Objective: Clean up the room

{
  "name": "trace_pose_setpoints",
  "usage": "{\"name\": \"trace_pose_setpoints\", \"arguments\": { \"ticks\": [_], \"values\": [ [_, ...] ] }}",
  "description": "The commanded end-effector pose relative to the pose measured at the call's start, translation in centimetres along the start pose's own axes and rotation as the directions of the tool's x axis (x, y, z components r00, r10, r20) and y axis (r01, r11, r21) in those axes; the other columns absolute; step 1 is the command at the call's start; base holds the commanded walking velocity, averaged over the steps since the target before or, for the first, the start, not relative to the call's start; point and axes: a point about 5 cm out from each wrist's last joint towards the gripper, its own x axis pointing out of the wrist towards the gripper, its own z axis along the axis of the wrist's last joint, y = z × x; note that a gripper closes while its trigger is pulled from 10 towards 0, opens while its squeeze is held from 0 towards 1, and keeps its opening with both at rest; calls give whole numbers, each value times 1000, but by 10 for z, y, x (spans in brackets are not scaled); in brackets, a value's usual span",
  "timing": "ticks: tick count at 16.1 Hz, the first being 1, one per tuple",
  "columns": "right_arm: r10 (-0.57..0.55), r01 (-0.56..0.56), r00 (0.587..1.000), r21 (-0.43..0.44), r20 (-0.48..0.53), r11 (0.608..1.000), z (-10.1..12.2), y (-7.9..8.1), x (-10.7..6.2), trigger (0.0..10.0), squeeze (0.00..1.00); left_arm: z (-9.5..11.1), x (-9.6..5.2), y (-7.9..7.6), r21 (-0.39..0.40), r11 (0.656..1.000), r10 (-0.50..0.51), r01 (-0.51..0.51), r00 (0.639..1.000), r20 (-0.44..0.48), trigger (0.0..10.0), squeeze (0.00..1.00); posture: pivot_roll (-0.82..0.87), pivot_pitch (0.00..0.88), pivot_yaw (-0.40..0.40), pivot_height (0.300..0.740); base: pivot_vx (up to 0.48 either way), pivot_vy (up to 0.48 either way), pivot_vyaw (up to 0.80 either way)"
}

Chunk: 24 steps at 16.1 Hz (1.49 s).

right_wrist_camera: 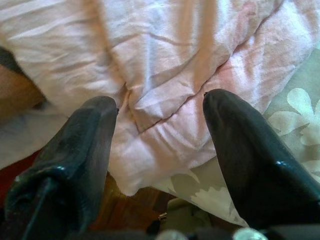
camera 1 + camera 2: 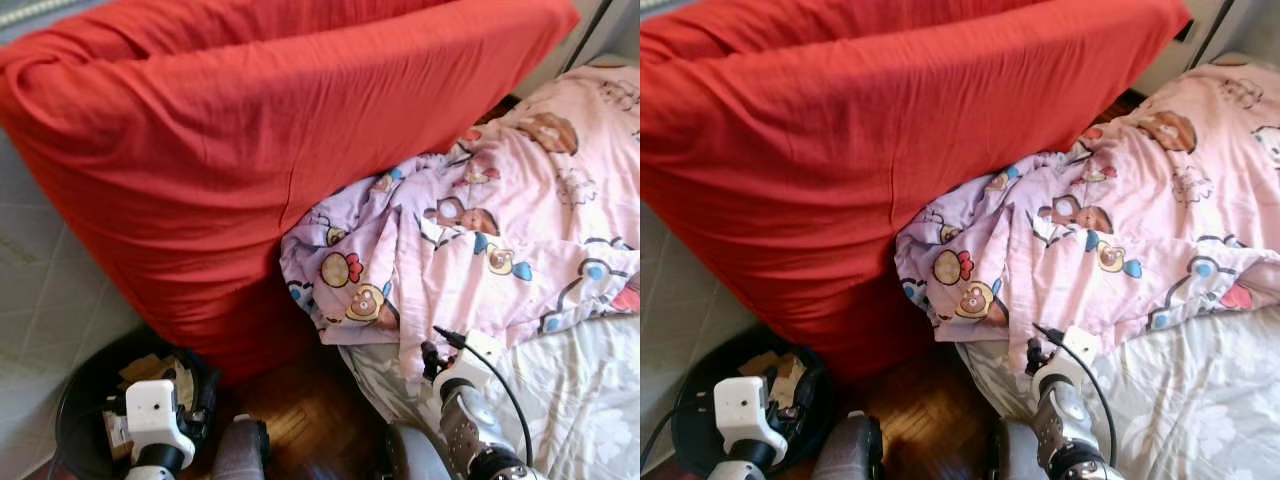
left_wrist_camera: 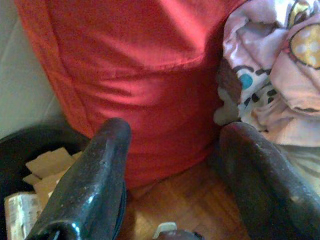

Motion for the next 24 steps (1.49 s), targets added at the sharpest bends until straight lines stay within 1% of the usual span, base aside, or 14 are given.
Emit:
{"name": "trace_pose_setpoints", "arguments": {
  "ticks": [1,4,5,7,8,9,11,15,16,18,19,20,22,24],
  "values": [
    [-38,39,999,17,-31,999,-7,-7,-2,10000,0,-4,-8,5,3,1000,13,-13,999,-34,10000,0,176,297,-9,636,0,0,0],
    [-87,89,996,87,-32,992,-7,-13,-2,10000,0,-10,-15,9,4,1000,23,-23,998,-62,10000,0,170,321,-16,636,0,0,0],
    [-132,135,991,121,-31,983,-7,-19,-3,10000,0,-12,-16,8,3,1000,24,-24,997,-67,10000,0,168,324,-18,636,0,0,0],
    [-168,175,984,160,-56,971,-11,-26,-5,10000,0,-12,-17,7,1,1000,25,-25,997,-73,10000,0,165,325,-20,636,0,0,0],
    [-165,173,984,152,-67,973,-14,-26,-5,10000,0,-12,-18,6,1,1000,24,-24,997,-74,10000,0,168,327,-19,636,0,0,0],
    [-158,167,985,142,-74,976,-16,-26,-6,10000,0,-12,-18,6,0,1000,25,-25,997,-74,10000,0,170,328,-18,636,0,0,0],
    [-122,135,989,166,-86,977,-18,-22,-6,10000,0,-11,-19,6,1,1000,26,-26,997,-72,10000,0,173,335,-17,636,0,0,0],
    [-19,40,994,187,-110,981,-22,-6,-5,10000,0,-7,-21,6,5,1000,29,-29,997,-67,10000,0,181,339,-16,636,0,0,0],
    [1,18,994,175,-105,984,-21,-3,-4,10000,0,-6,-22,6,5,1000,29,-29,997,-66,10000,0,184,344,-14,636,0,0,0],
    [-3,21,995,180,-102,983,-20,-4,-4,10000,0,-5,-25,5,7,1000,29,-29,997,-68,10000,0,186,353,-12,636,0,0,0],
    [23,-8,996,181,-83,983,-18,-2,-4,10000,0,-4,-27,4,8,1000,29,-29,997,-70,10000,0,190,362,-13,636,0,0,0],
    [50,-39,997,156,-66,987,-15,1,-3,10000,0,-3,-28,4,8,1000,30,-29,997,-71,10000,0,193,367,-12,636,0,0,0],
    [75,-72,996,66,-45,995,-11,6,-2,10000,0,-1,-32,4,9,999,32,-31,997,-76,10000,0,191,373,-9,636,0,0,0],
    [63,-60,997,79,-37,995,-8,5,-1,10000,0,-1,-34,2,10,1000,28,-28,996,-82,10000,0,196,380,-7,636,0,0,0]
  ]
}}
